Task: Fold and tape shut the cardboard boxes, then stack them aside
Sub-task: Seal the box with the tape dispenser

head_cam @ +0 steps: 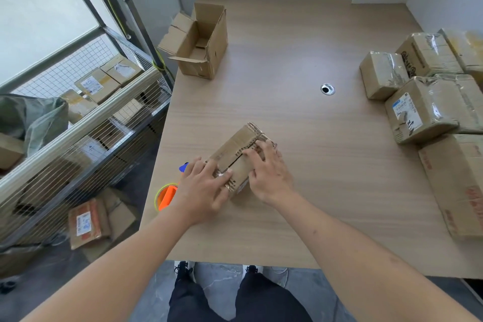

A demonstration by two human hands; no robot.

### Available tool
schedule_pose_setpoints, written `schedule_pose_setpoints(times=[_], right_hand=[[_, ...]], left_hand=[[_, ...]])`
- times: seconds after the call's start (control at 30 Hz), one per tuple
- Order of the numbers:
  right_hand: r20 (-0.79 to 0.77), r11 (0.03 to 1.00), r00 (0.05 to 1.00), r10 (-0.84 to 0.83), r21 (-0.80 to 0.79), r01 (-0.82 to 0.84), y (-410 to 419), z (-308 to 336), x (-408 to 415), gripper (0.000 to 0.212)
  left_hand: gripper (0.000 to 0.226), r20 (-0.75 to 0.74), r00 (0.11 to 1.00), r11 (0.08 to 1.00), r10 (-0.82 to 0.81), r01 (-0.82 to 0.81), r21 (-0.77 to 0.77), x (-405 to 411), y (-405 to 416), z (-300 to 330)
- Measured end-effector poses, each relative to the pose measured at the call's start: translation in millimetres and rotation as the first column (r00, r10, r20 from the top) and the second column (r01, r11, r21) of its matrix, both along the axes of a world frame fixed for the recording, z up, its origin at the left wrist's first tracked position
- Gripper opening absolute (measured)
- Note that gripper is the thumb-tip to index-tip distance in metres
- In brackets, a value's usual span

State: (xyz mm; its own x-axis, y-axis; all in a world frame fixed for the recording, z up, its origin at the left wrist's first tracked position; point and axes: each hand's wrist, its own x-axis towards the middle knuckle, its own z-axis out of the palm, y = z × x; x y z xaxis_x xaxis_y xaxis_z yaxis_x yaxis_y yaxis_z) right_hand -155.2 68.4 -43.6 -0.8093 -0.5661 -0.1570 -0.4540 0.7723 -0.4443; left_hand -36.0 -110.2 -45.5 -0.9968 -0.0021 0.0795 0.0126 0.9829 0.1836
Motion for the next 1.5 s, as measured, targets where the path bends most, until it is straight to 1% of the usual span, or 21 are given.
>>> schedule_pose_setpoints(times=[0.07,0.17,0.23,0.3,0.37,0.4,0.47,0.53,0.57,0.67,0.77,0.83,0.87,0.93,0.97,1.1,1.27,1.33,1.4,1.47,1.5], right_hand=[[0.073,1.0,0.997,0.018,-0.003,-0.018,-4.5,-2.5,-4.4,0.06],[0.109,0.996,0.99,0.09,-0.019,-0.089,-3.1,-3.8,-13.4,0.07],[0.13,0.993,0.985,0.109,-0.054,-0.103,-0.2,-1.6,-17.3,0.069],[0.091,0.987,0.985,0.146,-0.086,-0.138,4.3,0.0,-17.0,0.062],[-0.021,0.97,0.98,0.199,-0.139,-0.2,12.0,-0.4,-13.7,0.054],[-0.055,0.96,0.975,0.216,-0.17,-0.223,17.0,-3.1,-12.4,0.052],[-0.057,0.954,0.972,0.229,-0.186,-0.236,25.0,-8.2,-8.7,0.06],[-0.021,0.968,0.983,0.182,-0.175,-0.183,27.8,-10.4,-4.0,0.069],[-0.015,0.972,0.99,0.144,-0.185,-0.144,27.4,-12.0,-3.0,0.069],[-0.07,0.975,0.994,0.085,-0.2,-0.097,24.8,-15.8,-3.6,0.06],[-0.152,0.953,0.983,0.099,-0.268,-0.138,29.6,-21.8,-0.8,0.045],[-0.159,0.933,0.983,0.091,-0.332,-0.14,38.3,-26.6,0.7,0.032],[-0.149,0.925,0.987,0.067,-0.362,-0.117,43.2,-29.4,-0.1,0.028],[-0.106,0.915,0.994,0.013,-0.399,-0.054,49.8,-32.4,-3.3,0.033],[-0.09,0.916,0.996,0.003,-0.4,-0.04,50.8,-31.9,-4.7,0.034],[-0.064,0.919,0.997,-0.046,-0.394,0.017,43.6,-25.8,-4.3,0.03],[-0.111,0.903,0.971,-0.211,-0.403,0.15,29.7,-26.4,10.7,0.02],[-0.089,0.905,0.978,-0.19,-0.402,0.14,29.3,-25.1,11.7,0.018],[-0.037,0.906,0.989,-0.142,-0.406,0.115,32.5,-25.1,7.5,0.017],[0.033,0.899,0.99,-0.134,-0.416,0.136,36.1,-24.1,2.2,0.023],[0.04,0.9,0.989,-0.141,-0.41,0.144,36.8,-22.9,0.8,0.029]], left_hand=[[0.043,0.004,1.0,0.997,-0.026,0.026,0.075,-0.2,-1.8,2.1],[0.035,0.009,0.998,0.984,-0.06,0.057,0.169,-9.6,-13.0,0.7],[0.033,0.067,0.992,0.961,-0.106,0.085,0.262,-17.4,-21.6,-5.1],[0.033,0.143,0.98,0.921,-0.14,0.076,0.383,-22.9,-25.1,-9.4],[0.033,0.153,0.979,0.9,-0.137,0.058,0.432,-25.8,-24.4,-13.1],[0.035,0.136,0.981,0.9,-0.137,0.066,0.431,-26.3,-24.2,-15.1],[0.043,0.098,0.987,0.9,-0.124,0.07,0.43,-26.8,-23.2,-14.7],[0.046,0.072,0.993,0.914,-0.093,0.056,0.402,-24.9,-18.3,-13.1],[0.046,0.057,0.995,0.929,-0.076,0.05,0.366,-23.9,-13.1,-13.5],[0.044,0.033,0.999,0.969,-0.029,0.02,0.245,-23.2,6.6,-15.4],[0.042,-0.051,0.999,0.982,-0.018,0.027,0.189,-23.2,13.8,-15.4],[0.058,-0.081,0.996,0.977,-0.033,0.049,0.207,-21.1,10.8,-16.2],[0.058,-0.102,0.993,0.975,-0.051,0.071,0.21,-20.3,8.1,-18.1],[0.041,-0.146,0.984,0.973,-0.106,0.133,0.189,-20.4,1.3,-24.7],[0.038,-0.154,0.98,0.971,-0.123,0.15,0.184,-20.8,-2.6,-28.0],[0.037,-0.176,0.977,0.971,-0.12,0.152,0.183,-23.5,-11.3,-39.3],[0.035,-0.213,0.976,0.957,-0.056,0.113,0.267,-22.3,-4.4,-45.5],[0.035,-0.192,0.979,0.953,-0.06,0.114,0.282,-20.7,-3.5,-45.6],[0.037,-0.179,0.978,0.947,-0.111,0.159,0.28,-23.0,-10.8,-42.0],[0.041,-0.175,0.965,0.925,-0.195,0.24,0.294,-23.9,-18.5,-33.6],[0.043,-0.176,0.955,0.911,-0.239,0.283,0.299,-22.8,-21.9,-28.5]])
